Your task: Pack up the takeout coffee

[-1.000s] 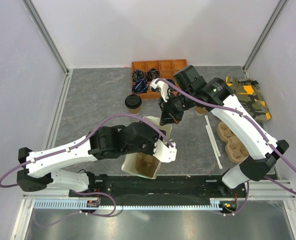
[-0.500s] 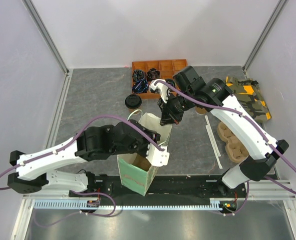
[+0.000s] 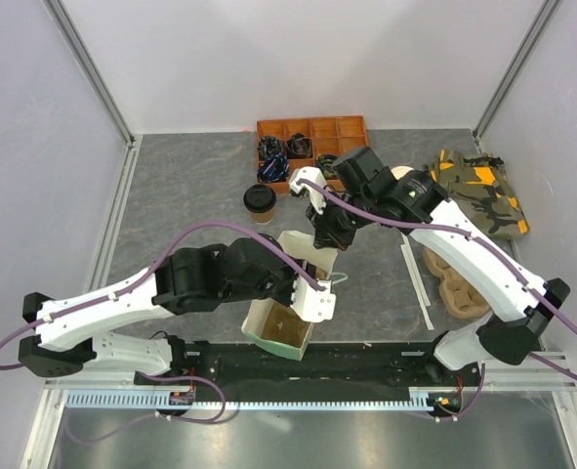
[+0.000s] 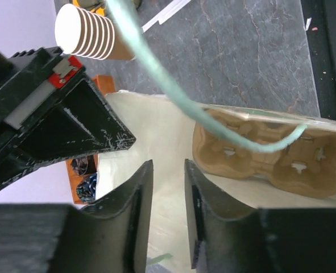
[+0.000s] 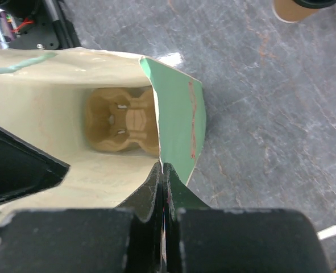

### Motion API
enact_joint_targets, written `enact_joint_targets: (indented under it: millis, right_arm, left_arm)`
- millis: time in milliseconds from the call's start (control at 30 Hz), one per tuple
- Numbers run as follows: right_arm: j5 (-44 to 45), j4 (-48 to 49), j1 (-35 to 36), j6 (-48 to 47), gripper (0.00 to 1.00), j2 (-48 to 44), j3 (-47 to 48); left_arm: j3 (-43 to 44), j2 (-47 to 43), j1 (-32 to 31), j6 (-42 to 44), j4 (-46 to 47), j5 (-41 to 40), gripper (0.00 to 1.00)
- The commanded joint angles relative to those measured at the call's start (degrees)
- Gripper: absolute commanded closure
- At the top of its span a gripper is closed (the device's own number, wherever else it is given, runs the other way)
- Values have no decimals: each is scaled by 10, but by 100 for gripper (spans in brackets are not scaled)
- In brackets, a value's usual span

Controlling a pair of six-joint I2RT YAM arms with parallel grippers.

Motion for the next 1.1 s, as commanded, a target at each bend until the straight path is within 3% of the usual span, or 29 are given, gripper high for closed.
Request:
enact_joint_targets:
  millis: [0, 167, 367, 500, 600, 733, 967, 1067]
  right_arm:
    - [35, 45, 1, -10, 100, -34, -18]
    - [63, 62, 2, -11, 100, -47, -25]
    - [71, 83, 3, -25, 100, -82, -43]
    - [74, 94, 4, -40, 100, -111, -64]
    - [80, 94, 6, -47, 100, -124, -74]
    - [100, 94, 11, -61, 100, -133, -82]
    - [160, 89, 13, -54, 100, -122, -97]
    - [200, 82, 13, -47, 100, -116, -106]
  left_arm:
    - [31, -19, -3, -15, 41, -11, 69]
    - [73, -48, -2, -19, 57, 16, 71]
    - [98, -112, -3, -21, 120, 100, 56]
    - [97, -136, 3, -37, 143, 85, 42]
    - [94, -144, 36, -56, 162, 67, 39]
    - [101, -139, 127, -152, 179, 51, 38]
    - [32, -162, 252, -323, 118, 63, 45]
    - [17, -142, 315, -373, 74, 106, 41]
